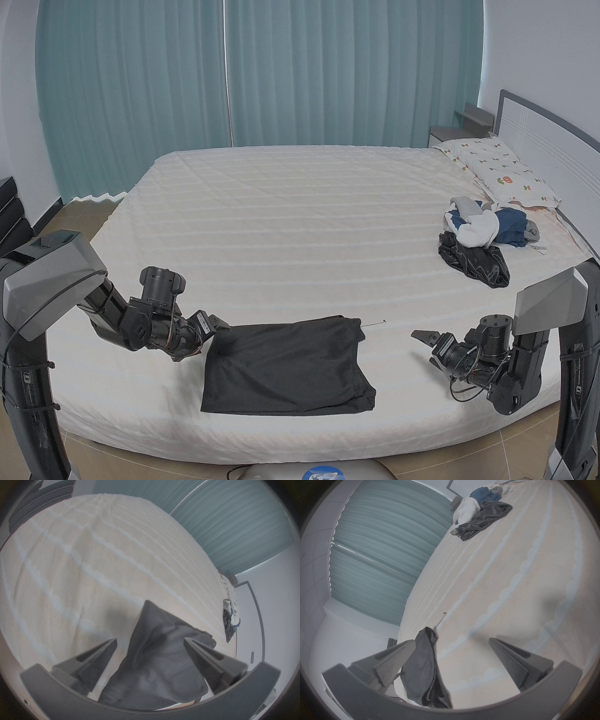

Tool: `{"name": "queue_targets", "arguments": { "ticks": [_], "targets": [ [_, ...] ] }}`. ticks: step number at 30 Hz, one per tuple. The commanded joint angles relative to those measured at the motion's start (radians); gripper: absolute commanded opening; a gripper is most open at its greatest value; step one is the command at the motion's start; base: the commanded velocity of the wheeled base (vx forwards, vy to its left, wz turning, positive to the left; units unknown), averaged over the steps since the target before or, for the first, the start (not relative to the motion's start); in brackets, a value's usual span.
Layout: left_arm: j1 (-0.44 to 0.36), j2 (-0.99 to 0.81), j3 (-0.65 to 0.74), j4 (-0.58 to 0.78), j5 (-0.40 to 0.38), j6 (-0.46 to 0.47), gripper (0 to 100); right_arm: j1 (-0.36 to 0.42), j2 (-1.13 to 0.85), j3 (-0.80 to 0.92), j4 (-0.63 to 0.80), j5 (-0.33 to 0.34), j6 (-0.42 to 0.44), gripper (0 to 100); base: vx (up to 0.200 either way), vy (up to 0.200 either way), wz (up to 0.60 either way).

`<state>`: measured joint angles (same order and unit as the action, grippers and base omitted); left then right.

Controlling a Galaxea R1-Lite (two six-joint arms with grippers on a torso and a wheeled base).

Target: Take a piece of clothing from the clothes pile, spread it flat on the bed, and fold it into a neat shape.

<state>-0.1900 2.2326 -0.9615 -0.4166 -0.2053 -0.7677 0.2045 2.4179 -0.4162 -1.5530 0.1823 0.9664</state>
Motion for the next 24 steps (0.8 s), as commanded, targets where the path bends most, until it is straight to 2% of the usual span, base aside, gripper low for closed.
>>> {"name": "queue_targets", "arguments": {
  "ticks": [1, 7, 10, 12, 16, 23, 24],
  "targets": [
    [0.006, 0.007, -0.057, -0.022, 0.001, -0.001, 100, 0.032, -0.006, -0.013, -0.001, -0.003, -0.011, 100, 0.000, 0.000, 0.00],
    [0.003, 0.116, -0.178, -0.048, 0.044, 0.008, 100, 0.067, 0.003, -0.026, 0.002, -0.003, -0.094, 100, 0.000, 0.000, 0.00],
    [0.004, 0.168, -0.230, -0.045, 0.061, 0.016, 100, 0.078, 0.024, -0.070, 0.017, -0.003, -0.100, 100, 0.000, 0.000, 0.00],
    [0.004, 0.173, -0.232, -0.045, 0.061, 0.021, 100, 0.082, 0.024, -0.084, 0.031, -0.003, -0.101, 100, 0.000, 0.000, 0.00],
    [-0.002, 0.214, -0.240, -0.044, 0.064, 0.105, 100, 0.115, 0.030, -0.193, 0.165, -0.015, -0.103, 100, 0.000, 0.000, 0.00],
    [-0.022, 0.219, -0.246, -0.047, 0.064, 0.107, 100, 0.154, 0.047, -0.293, 0.252, -0.043, -0.104, 100, 0.000, 0.000, 0.00],
    [-0.022, 0.219, -0.246, -0.048, 0.064, 0.107, 0, 0.156, 0.047, -0.296, 0.252, -0.043, -0.106, 100, 0.000, 0.000, 0.00]
  ]
}}
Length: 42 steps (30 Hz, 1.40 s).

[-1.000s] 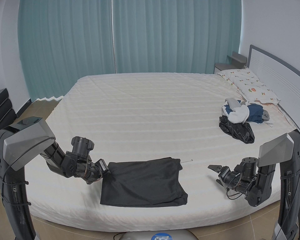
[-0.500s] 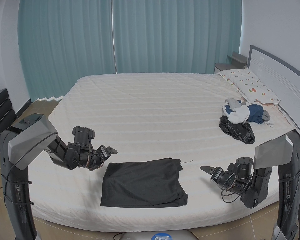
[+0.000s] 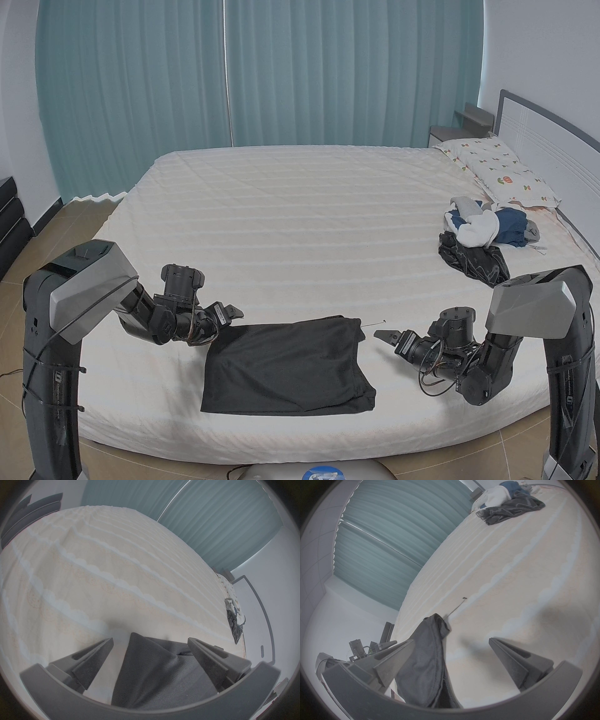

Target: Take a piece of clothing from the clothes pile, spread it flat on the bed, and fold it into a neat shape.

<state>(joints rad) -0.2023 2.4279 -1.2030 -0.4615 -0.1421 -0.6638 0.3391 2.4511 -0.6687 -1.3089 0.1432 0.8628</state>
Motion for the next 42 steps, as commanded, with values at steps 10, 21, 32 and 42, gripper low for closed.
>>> {"name": "queue_targets", "arguments": {
  "ticks": [10, 21, 32, 42],
  "targets": [
    [-0.003, 0.023, 0.002, -0.039, 0.174, -0.042, 0, 0.021, 0.025, -0.204, 0.195, -0.002, -0.019, 100, 0.000, 0.000, 0.00],
    [0.000, 0.028, 0.059, -0.160, 0.211, -0.095, 0, 0.021, 0.060, -0.373, 0.341, -0.004, -0.048, 100, 0.000, 0.000, 0.00],
    [0.000, 0.034, 0.065, -0.160, 0.208, -0.102, 0, 0.109, 0.175, -0.624, 0.479, -0.045, -0.076, 100, 0.000, 0.000, 0.00],
    [0.000, 0.033, 0.066, -0.160, 0.207, -0.109, 0, 0.103, 0.203, -0.683, 0.476, -0.096, -0.080, 0, 0.000, 0.000, 0.00]
  ]
}}
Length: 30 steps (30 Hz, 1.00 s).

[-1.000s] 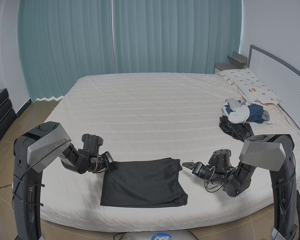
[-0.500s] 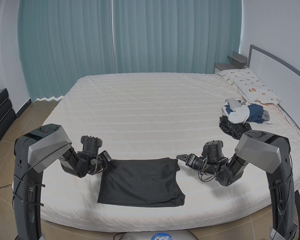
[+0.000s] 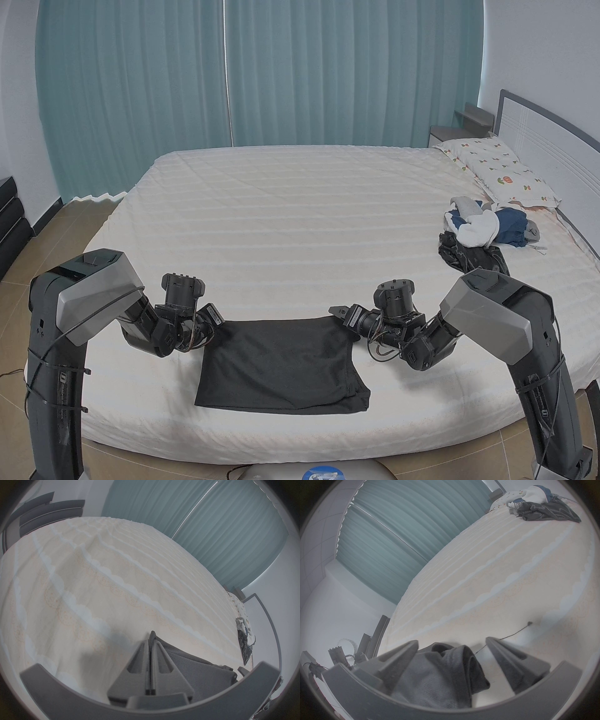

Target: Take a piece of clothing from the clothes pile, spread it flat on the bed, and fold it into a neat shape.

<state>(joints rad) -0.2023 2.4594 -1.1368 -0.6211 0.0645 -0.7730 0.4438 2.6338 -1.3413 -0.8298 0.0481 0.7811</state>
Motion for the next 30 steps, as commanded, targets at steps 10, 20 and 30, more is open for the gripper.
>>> {"name": "queue_targets", "arguments": {
  "ticks": [10, 20, 30],
  "targets": [
    [0.000, 0.003, 0.000, -0.003, 0.003, 0.001, 0, -0.008, 0.021, -0.047, 0.000, -0.027, -0.008, 0, 0.000, 0.000, 0.00],
    [0.000, 0.007, 0.002, -0.009, 0.008, 0.003, 0, -0.024, 0.045, -0.107, 0.000, -0.062, -0.006, 0, 0.000, 0.000, 0.00],
    [0.000, 0.007, 0.002, -0.011, 0.009, -0.005, 0, -0.024, 0.084, -0.147, 0.001, -0.094, -0.009, 0, 0.000, 0.000, 0.00]
  ]
}}
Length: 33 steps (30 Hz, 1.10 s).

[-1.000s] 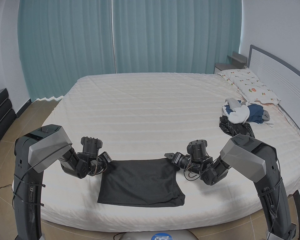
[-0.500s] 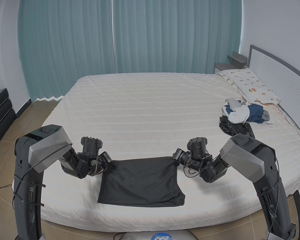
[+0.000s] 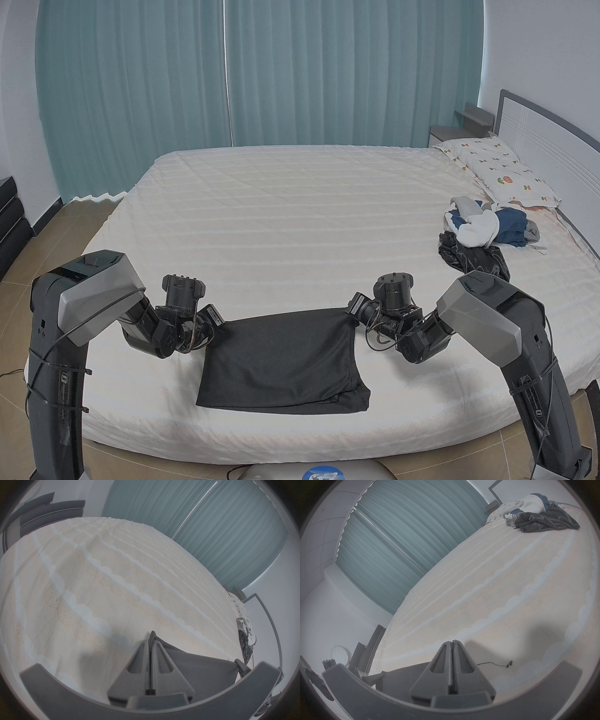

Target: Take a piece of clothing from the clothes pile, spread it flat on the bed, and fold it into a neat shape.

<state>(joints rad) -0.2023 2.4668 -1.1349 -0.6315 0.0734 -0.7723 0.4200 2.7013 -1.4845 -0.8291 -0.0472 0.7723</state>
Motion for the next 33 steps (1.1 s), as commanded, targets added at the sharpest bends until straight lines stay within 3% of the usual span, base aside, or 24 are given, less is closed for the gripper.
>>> {"name": "queue_targets", "arguments": {
  "ticks": [1, 2, 3, 4, 9, 16, 18, 21, 33],
  "targets": [
    [0.000, -0.002, 0.001, -0.001, -0.001, -0.012, 0, 0.000, 0.017, -0.002, 0.001, 0.001, -0.002, 0, 0.000, 0.000, 0.00],
    [0.000, -0.003, 0.001, -0.001, -0.001, -0.013, 0, 0.002, 0.017, -0.002, -0.001, 0.000, -0.002, 100, 0.000, 0.000, 0.00],
    [0.000, -0.005, 0.001, -0.001, -0.003, -0.022, 0, 0.002, 0.012, 0.007, -0.004, 0.000, -0.007, 100, 0.000, 0.000, 0.00],
    [0.000, -0.005, 0.001, -0.001, -0.004, -0.025, 100, 0.002, 0.008, 0.009, -0.004, 0.000, -0.008, 100, 0.000, 0.000, 0.00],
    [0.001, -0.006, 0.001, -0.001, -0.007, -0.033, 100, -0.023, -0.080, 0.093, -0.008, 0.012, -0.028, 100, 0.000, 0.000, 0.00],
    [0.032, -0.035, 0.000, -0.036, -0.018, -0.142, 100, -0.040, -0.245, 0.414, -0.090, 0.079, -0.062, 100, 0.000, 0.000, 0.00],
    [0.054, -0.043, 0.001, -0.057, -0.032, -0.168, 100, -0.018, -0.310, 0.582, -0.174, 0.150, -0.079, 100, 0.000, 0.000, 0.00],
    [0.072, -0.048, 0.003, -0.056, -0.057, -0.171, 100, 0.020, -0.360, 0.717, -0.234, 0.199, -0.116, 100, 0.000, 0.000, 0.00],
    [0.107, -0.055, 0.006, -0.056, -0.122, -0.176, 100, 0.148, -0.348, 0.760, -0.232, 0.211, -0.123, 100, 0.000, 0.000, 0.00]
  ]
}}
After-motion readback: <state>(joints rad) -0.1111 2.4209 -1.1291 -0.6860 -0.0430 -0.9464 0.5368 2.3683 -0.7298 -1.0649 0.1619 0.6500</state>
